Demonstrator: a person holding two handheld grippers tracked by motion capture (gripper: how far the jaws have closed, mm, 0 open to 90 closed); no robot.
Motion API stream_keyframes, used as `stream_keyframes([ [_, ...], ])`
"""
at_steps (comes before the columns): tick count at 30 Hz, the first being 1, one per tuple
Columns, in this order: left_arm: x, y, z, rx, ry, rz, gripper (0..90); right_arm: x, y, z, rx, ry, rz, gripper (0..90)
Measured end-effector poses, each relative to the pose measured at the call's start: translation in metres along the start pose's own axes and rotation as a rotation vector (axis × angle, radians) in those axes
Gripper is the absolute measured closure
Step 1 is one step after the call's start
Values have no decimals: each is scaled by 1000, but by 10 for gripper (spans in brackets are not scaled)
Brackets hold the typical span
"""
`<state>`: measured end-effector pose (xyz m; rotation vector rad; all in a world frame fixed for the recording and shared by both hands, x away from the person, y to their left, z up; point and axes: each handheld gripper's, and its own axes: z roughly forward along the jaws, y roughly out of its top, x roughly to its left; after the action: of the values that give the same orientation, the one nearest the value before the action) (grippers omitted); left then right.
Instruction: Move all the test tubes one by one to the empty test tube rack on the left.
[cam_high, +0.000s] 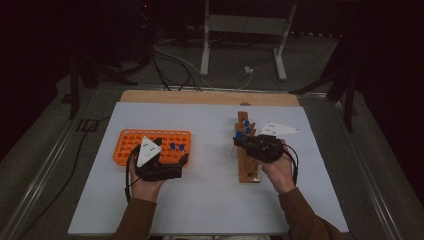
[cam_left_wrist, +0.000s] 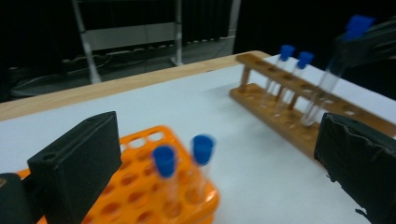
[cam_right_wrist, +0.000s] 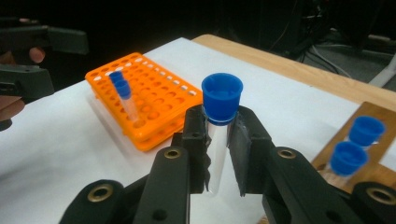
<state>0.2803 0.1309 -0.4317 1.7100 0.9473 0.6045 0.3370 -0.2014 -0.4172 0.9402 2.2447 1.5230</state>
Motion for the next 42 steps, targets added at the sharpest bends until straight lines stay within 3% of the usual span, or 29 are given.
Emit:
stream_keyframes([
  [7, -26, 7, 21, 20, -70, 35, 30, 12, 0, 10, 42, 30, 17, 767],
  [11, -41, 7, 37, 59, -157, 33, 42, 20, 1, 15, 52, 52, 16, 767],
  [17, -59, 5, 56, 108, -175, 90, 78, 31, 1, 19, 66, 79, 0, 767],
  [20, -63, 4, 60, 114, -177, 110, 205, 34, 2, 20, 67, 86, -4, 767],
  [24, -63, 3, 64, 128, -191, 104, 467, 37, 2, 20, 64, 94, -7, 767],
  [30, -64, 2, 66, 129, -209, 114, 682, 39, 3, 20, 66, 103, -11, 767],
  [34, -64, 1, 67, 126, -234, 115, 775, 38, 3, 20, 67, 103, -12, 767],
  [40, -63, 0, 68, 126, -241, 117, 784, 35, 2, 20, 69, 115, 2, 753],
  [42, -62, -1, 69, 129, -238, 111, 784, 33, 1, 20, 64, 116, 15, 686],
])
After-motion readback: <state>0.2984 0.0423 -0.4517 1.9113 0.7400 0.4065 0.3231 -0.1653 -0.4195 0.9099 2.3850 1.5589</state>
